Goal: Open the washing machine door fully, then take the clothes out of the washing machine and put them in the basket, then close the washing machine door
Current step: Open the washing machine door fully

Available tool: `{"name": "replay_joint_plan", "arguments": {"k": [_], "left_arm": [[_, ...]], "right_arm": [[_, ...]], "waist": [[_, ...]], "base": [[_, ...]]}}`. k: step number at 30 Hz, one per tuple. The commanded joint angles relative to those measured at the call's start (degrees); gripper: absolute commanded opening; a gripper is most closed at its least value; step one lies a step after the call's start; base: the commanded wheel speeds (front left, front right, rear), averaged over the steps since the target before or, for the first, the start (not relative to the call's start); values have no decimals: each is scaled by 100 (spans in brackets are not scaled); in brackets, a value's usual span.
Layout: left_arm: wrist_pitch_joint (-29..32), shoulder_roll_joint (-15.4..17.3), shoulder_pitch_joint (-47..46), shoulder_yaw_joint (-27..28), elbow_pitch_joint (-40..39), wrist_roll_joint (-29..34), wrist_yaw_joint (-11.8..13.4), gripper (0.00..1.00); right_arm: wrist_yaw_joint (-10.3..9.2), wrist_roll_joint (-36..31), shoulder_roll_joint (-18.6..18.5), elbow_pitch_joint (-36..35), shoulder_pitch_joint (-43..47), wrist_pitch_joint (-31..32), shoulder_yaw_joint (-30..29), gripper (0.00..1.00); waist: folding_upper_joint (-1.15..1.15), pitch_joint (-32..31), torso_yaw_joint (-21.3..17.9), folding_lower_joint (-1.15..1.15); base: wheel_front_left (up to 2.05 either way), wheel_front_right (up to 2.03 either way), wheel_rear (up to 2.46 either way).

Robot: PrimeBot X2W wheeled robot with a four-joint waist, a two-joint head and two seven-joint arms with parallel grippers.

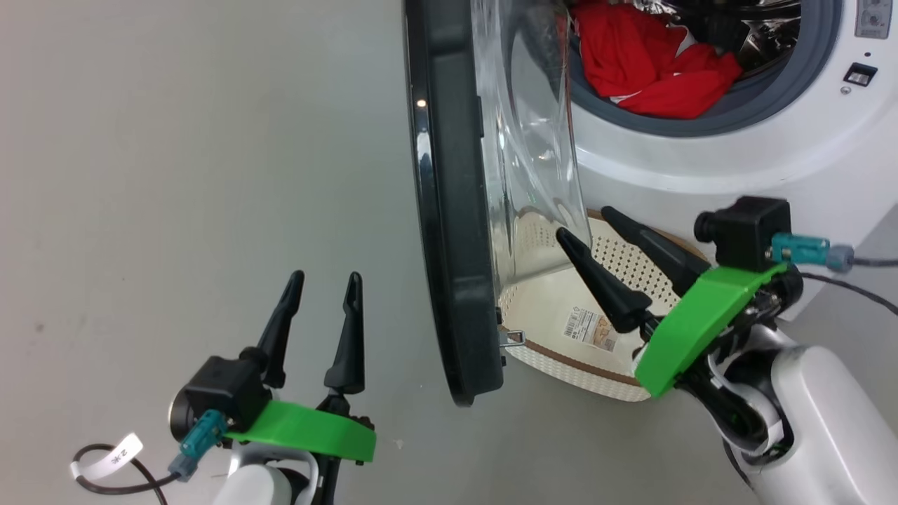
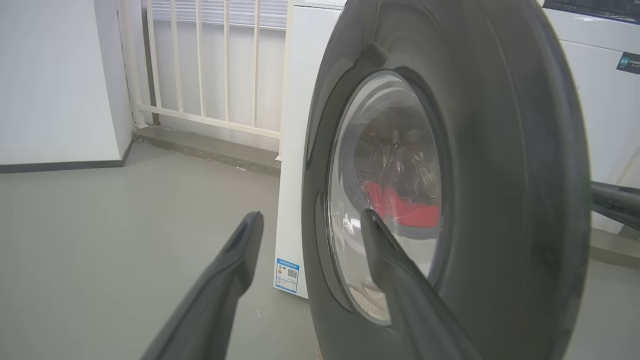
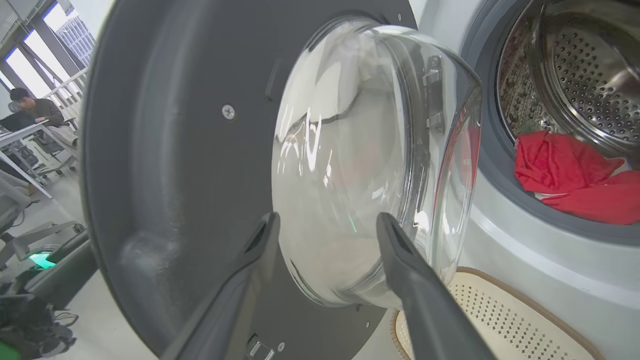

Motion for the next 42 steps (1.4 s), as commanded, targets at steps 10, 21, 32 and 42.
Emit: {"name": "replay_joint_plan", "arguments": {"k": [10,21,32,42], "left_arm": [[-45,122,195,318,-128,207,-113,100],[-45,122,305,389,-204,314,-181,100],[-45,120,365,465,-337,406,-169,100],[-45,119,359,409,-328,387,-156,100]], "right_arm": [[42,-2113,258,-376,603,-1668,-381,100],[42,-3013,619,-370,1244,-3015,-896,100],[42,-2773,636,-213,1910,-3501,-1092,100],[42,-2655,637,-135,1917,-3557,-1105,100]], "waist": [[0,-168,-33,0],[0,-174,-34,0],[0,-177,-88,0],[0,-157,-78,0]], "base": [[0,0,0],[0,0,0],[0,0,0],[0,0,0]]}}
